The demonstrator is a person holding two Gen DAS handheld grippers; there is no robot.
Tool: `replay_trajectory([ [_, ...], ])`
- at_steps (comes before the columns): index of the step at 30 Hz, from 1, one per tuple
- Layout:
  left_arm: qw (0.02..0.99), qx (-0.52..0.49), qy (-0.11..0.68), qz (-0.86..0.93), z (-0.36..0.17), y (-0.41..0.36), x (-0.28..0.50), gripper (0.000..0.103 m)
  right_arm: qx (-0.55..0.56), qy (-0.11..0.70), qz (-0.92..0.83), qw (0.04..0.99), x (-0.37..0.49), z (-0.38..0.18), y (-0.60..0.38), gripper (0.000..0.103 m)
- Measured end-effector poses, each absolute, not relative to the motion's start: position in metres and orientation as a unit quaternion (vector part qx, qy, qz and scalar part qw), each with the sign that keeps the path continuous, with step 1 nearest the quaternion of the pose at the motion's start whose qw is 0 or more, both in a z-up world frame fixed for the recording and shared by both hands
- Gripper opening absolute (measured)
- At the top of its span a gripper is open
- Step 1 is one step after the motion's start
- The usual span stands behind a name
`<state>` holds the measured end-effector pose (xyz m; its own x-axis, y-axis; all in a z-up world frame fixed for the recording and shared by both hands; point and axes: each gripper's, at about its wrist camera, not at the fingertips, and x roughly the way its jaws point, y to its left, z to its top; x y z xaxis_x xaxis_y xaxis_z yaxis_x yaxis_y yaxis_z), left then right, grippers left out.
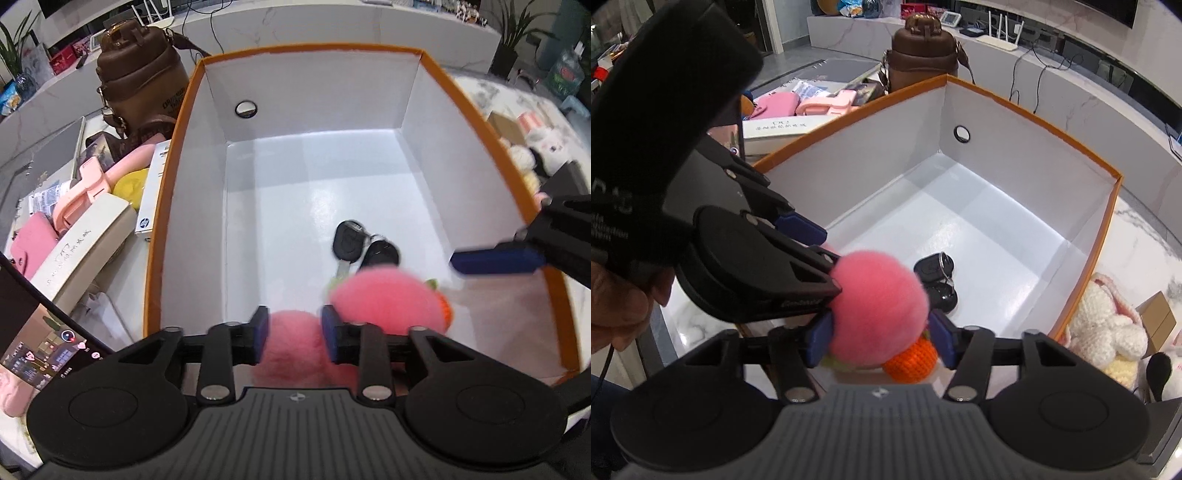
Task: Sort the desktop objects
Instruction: 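Open both grippers to drop the pom-poms into the box, then move both grippers back toward the crocheted bunny on the table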
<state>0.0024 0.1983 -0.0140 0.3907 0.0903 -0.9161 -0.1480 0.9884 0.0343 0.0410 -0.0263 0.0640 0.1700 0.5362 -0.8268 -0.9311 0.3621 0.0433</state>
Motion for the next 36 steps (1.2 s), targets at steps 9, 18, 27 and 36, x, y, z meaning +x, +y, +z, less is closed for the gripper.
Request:
replay_trajectory([
  [9,0.858,-0.031,0.506,0.078,0.01,0.19,-0.003,0.088,-0.219,0.375,0.51,0.743,0.043,0.086,-0.044,0.081],
  [18,0.874,-0.043,0.476,0.091,0.026,0.189,-0.005,0.088,-0.206,0.348,0.5,0.766,0.045,0.102,-0.069,0.081],
  [27,0.901,-0.053,0.427,0.062,0.048,0.16,-0.004,0.088,-0.188,0.329,0.483,0.79,0.053,0.115,-0.104,0.081],
  [36,0.907,-0.037,0.419,0.026,0.05,0.12,0.005,0.088,-0.179,0.327,0.458,0.807,0.062,0.121,-0.138,0.083],
])
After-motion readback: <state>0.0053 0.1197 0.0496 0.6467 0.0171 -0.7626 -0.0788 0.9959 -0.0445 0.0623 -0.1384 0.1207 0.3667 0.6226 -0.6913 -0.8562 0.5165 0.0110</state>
